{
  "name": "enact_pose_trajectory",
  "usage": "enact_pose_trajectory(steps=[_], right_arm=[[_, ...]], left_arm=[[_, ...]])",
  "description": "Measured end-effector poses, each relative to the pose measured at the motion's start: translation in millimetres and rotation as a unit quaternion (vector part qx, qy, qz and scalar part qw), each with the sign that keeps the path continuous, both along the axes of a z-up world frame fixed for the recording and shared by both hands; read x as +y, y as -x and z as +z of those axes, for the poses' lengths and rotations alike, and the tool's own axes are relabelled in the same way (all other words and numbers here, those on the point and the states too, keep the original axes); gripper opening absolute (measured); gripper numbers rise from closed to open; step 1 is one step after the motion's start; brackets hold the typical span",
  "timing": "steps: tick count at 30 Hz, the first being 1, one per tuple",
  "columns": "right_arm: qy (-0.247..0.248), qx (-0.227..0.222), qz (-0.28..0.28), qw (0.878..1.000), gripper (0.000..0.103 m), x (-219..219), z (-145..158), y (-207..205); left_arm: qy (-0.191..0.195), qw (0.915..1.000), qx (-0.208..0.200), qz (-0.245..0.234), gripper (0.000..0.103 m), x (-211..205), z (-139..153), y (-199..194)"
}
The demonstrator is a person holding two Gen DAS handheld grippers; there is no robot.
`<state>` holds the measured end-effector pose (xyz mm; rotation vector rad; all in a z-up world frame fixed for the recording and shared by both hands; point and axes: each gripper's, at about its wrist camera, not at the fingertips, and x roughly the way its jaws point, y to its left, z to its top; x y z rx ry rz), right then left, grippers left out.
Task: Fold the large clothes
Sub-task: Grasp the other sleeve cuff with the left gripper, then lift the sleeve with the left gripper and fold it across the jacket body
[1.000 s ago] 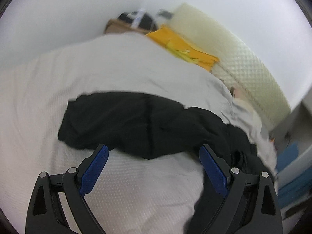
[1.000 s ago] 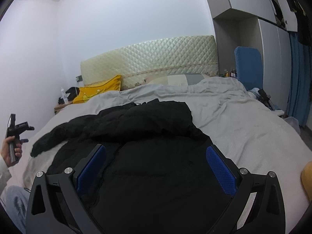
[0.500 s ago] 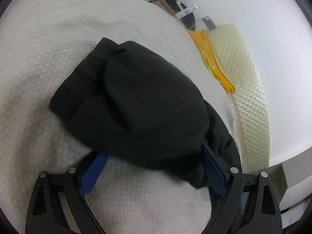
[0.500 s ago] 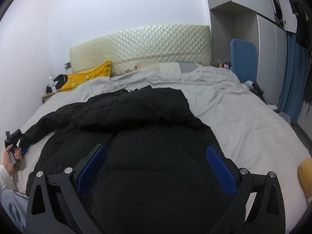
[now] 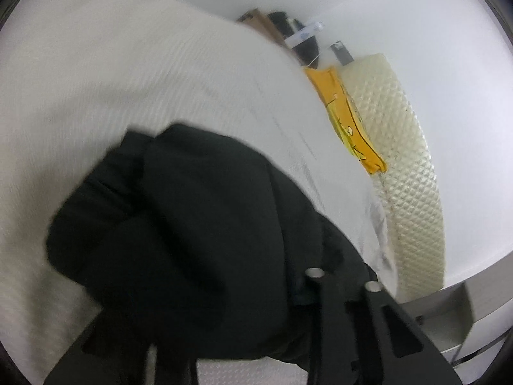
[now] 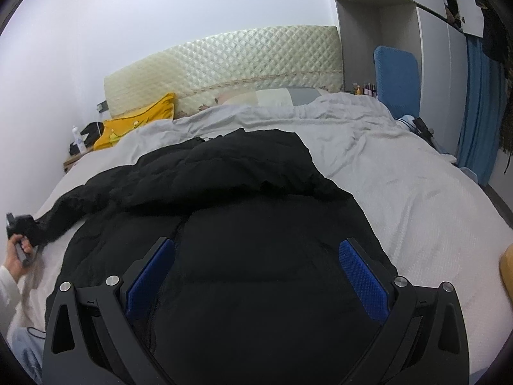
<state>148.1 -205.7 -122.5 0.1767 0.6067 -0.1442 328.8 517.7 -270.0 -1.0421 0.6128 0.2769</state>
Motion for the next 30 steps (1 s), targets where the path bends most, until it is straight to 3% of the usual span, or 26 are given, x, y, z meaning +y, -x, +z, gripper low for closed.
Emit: enact_pose_trajectory(steps=[3,8,15,23,30], right_arm=[[0.002,-0.002,0.002,1.0,0.103,0.0,1.6,1.7],[0.011,-0.013,0.017,1.0,0.103,2.2,6.5,5.0],[0.005,-0.018,0.039,0.999,0.103,0.7,8.7,10.7],[-0.011,-0.042,0.046,0.998,0.103,-6.4,19.8,22.3],[-0.018,-0.05,0.046,0.997,0.103,-16.9,25.9,29.9]], left_arm=[[-0.044,0.9989,0.014,0.0,0.011,-0.4,30.4,-0.3],[-0.137,0.9898,0.037,-0.007,0.006,-8.7,97.6,-6.0],[-0.227,0.9738,0.01,-0.015,0.004,-48.6,199.4,-6.7],[-0.286,0.9558,-0.025,-0.063,0.004,-119.9,294.7,-14.5],[-0.325,0.935,-0.077,-0.119,0.004,-219.4,375.3,-14.2]])
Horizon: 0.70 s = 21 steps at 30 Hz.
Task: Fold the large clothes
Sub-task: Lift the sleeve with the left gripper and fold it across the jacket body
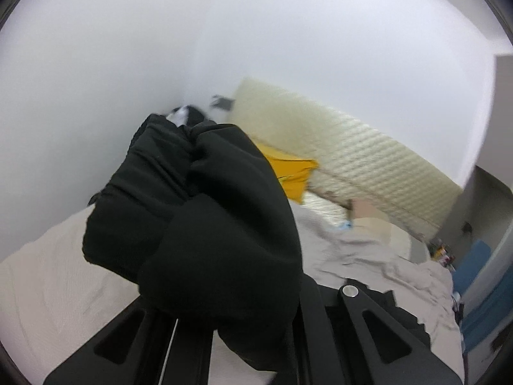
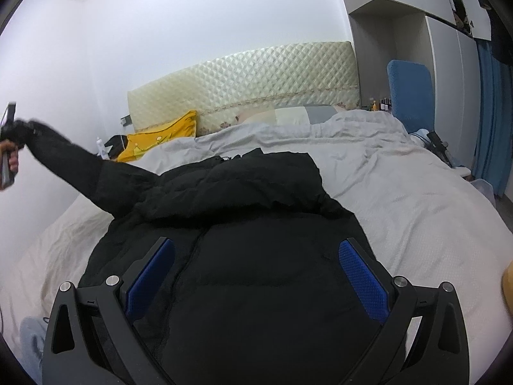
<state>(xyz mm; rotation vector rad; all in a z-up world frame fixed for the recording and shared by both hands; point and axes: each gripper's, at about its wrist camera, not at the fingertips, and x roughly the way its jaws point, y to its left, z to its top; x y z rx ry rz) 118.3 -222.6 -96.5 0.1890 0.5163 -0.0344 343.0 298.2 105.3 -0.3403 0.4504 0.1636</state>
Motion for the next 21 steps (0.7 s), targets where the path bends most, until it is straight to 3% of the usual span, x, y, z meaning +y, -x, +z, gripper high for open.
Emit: enact_pose_trajectory(steps=[5,9,15,21], right_arm=[[0.008,-0.005,0.004,1.0,0.103,-9.7,6.3,5.0],[0.005,-0.012,-0.002,1.0,0.103,-19.7,12.0,13.5],[0.023,-0.026,-0.011,0.999,0.103,-27.5,18.0,29.4],[0.007,-0.034,-0.012,0.999,0.103,-41.6,20.1,33.3]], left_arm=[[-0.01,0.9985,-0.021,-0.05,0.005,-82.5,38.7,-8.8],[-0.011,0.9951,-0.024,-0.096,0.005,-154.3,53.1,-15.8],[-0.026,0.9875,-0.017,-0.154,0.005,-255.3,55.8,-32.5],[-0.073,0.9751,-0.006,-0.21,0.005,-354.4,39.9,-45.8]])
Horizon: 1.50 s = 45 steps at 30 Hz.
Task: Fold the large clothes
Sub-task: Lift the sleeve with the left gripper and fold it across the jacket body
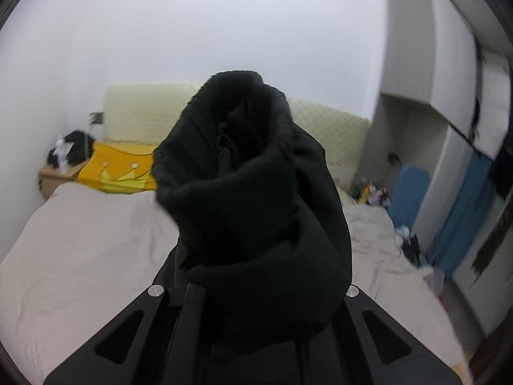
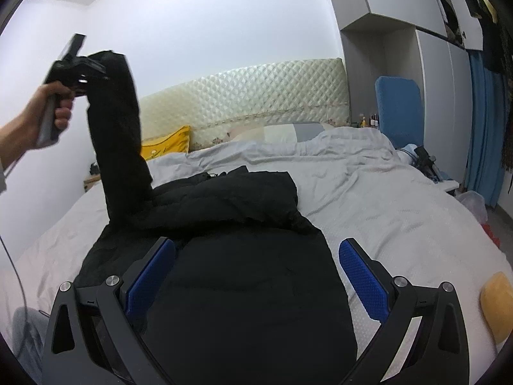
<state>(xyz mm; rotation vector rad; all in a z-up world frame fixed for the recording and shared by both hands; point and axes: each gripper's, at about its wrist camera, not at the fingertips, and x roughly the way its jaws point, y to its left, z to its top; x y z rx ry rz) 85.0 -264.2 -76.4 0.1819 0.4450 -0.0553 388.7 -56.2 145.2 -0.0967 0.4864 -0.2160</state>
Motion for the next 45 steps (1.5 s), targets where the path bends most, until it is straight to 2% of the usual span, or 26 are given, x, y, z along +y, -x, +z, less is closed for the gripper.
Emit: enact_pose_trajectory(steps=[1,6,11,15,21,24,27,31,34,41,45], right_arm=[[-0.005,-0.002,0.0,1.0,0.103,-2.8,0.2,0.3],[-0.023,-0.007,0.0,1.0,0.103,-15.0,0.2,-1.6],[-0.036,-0.004,-0.004,0.999,0.103,-25.0,-4.4,-9.0],[-0.05,0.005,-0.006,0.999,0.103,-34.5,-11.2,-17.6],[-0.063,0.013,0.004,0.998,0.103,-44.4,-22.0,-26.9],[-0.071,0.019,0.01,0.997,0.103,-47.1,-26.8,-32.1],[-0.075,0.022,0.006,0.997,0.103,-49.9,-29.5,-35.9],[-0.083,0.027,-0.001,0.996,0.103,-54.0,-33.9,-38.2],[-0.084,0.032,-0.004,0.996,0.103,-55.3,-36.9,-40.7],[-0.073,0.03,-0.002,0.997,0.103,-53.3,-37.8,-45.0],[-0.069,0.019,0.001,0.997,0.103,-52.1,-34.7,-44.6]], left_arm=[[-0.008,1.0,0.001,-0.006,0.005,-16.8,-4.1,-4.9],[0.007,0.9992,0.021,-0.034,0.005,-69.2,-45.0,-21.3],[-0.011,0.9962,0.038,-0.078,0.005,-123.4,-93.2,-27.0],[-0.017,0.9937,0.056,-0.096,0.005,-169.8,-133.8,-37.8],[-0.028,0.9904,0.078,-0.111,0.005,-216.8,-190.8,-48.8],[-0.056,0.9855,0.101,-0.124,0.005,-243.8,-223.8,-55.5],[-0.08,0.9801,0.122,-0.134,0.005,-259.0,-254.6,-58.7],[-0.078,0.976,0.149,-0.139,0.005,-259.7,-283.9,-70.1],[-0.084,0.975,0.151,-0.14,0.006,-262.2,-288.3,-69.0],[-0.092,0.9746,0.157,-0.131,0.007,-256.3,-267.9,-59.0],[-0.088,0.9772,0.137,-0.135,0.01,-241.5,-249.9,-46.0]])
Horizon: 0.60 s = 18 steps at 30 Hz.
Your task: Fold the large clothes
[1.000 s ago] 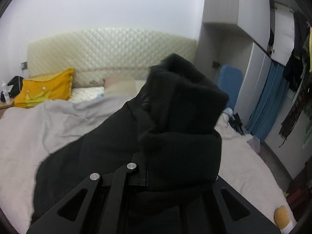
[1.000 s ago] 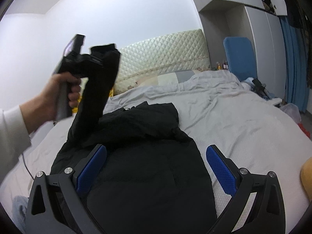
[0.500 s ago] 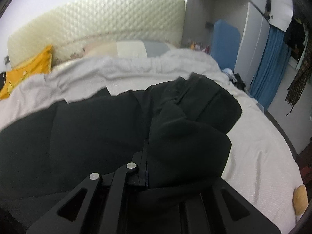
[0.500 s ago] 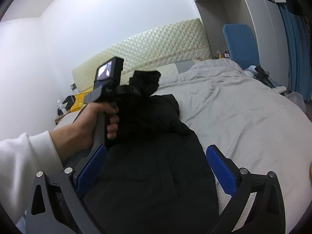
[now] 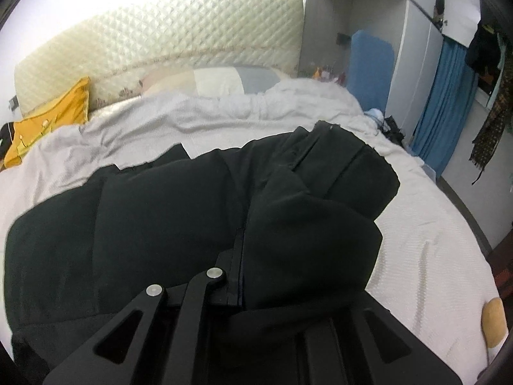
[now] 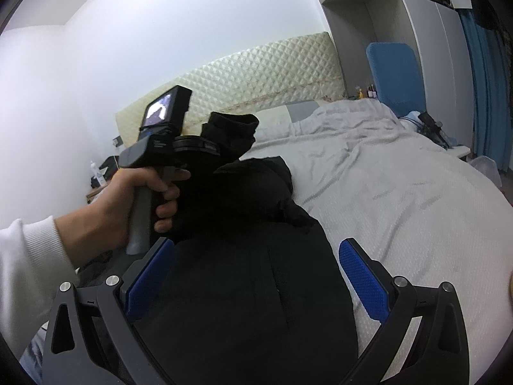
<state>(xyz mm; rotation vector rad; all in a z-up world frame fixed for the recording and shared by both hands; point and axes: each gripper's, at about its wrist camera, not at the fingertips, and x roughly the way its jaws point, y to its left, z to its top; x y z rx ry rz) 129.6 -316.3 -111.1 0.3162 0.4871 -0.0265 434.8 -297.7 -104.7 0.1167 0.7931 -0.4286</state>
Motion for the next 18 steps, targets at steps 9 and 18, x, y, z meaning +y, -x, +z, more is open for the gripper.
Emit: enact_pose_trajectory(steps=[9,18], right_arm=[[0.019,-0.019,0.013,1.0,0.103,17.8,20.0,-3.6],[0.043,-0.057,0.055,0.996,0.103,40.9,87.0,-53.6]], left_arm=[[0.035,0.9989,-0.031,0.006,0.077,68.6,61.4,47.9],[0.076,0.9902,-0.094,0.07,0.077,181.6,138.0,72.8]])
